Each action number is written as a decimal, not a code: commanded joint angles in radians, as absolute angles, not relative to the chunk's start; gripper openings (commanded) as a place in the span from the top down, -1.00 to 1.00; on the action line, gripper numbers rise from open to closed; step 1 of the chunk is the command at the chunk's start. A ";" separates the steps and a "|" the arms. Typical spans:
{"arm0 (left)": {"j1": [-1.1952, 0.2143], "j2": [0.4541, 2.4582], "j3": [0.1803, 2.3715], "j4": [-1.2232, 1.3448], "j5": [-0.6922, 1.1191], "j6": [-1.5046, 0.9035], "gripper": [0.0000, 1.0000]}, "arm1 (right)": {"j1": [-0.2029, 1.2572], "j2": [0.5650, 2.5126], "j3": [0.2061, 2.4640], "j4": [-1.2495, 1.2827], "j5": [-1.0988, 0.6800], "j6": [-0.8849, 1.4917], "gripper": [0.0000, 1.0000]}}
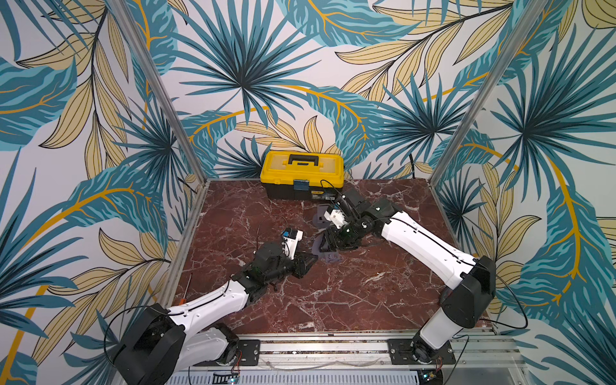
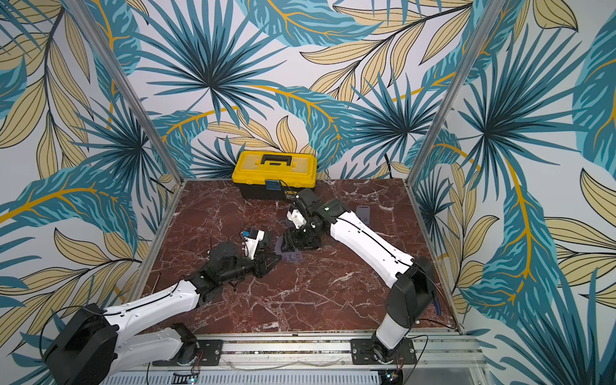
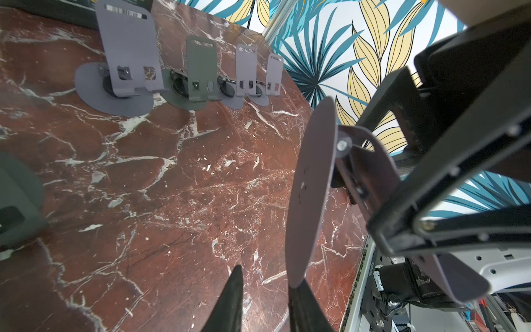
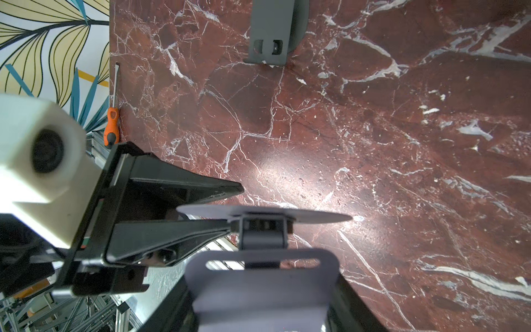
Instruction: Open the phone stand
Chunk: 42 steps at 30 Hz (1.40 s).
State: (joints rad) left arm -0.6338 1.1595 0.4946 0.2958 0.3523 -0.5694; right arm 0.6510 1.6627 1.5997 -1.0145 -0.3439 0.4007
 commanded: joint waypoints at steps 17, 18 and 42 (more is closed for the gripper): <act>-0.666 1.189 0.623 0.234 0.366 -0.513 0.24 | 0.643 1.617 1.594 -1.055 -0.333 0.417 0.26; -0.667 1.193 0.626 0.237 0.371 -0.511 0.24 | 0.643 1.617 1.594 -1.053 -0.334 0.417 0.26; -0.668 1.268 0.659 0.388 0.432 -0.566 0.26 | 0.647 1.634 1.610 -1.036 -0.345 0.415 0.25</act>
State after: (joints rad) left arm -0.6636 1.2812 0.6312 0.3233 0.4080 -0.5587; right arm 0.6453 1.6379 1.6009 -1.0306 -0.3344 0.4118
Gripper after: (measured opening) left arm 0.369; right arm 0.600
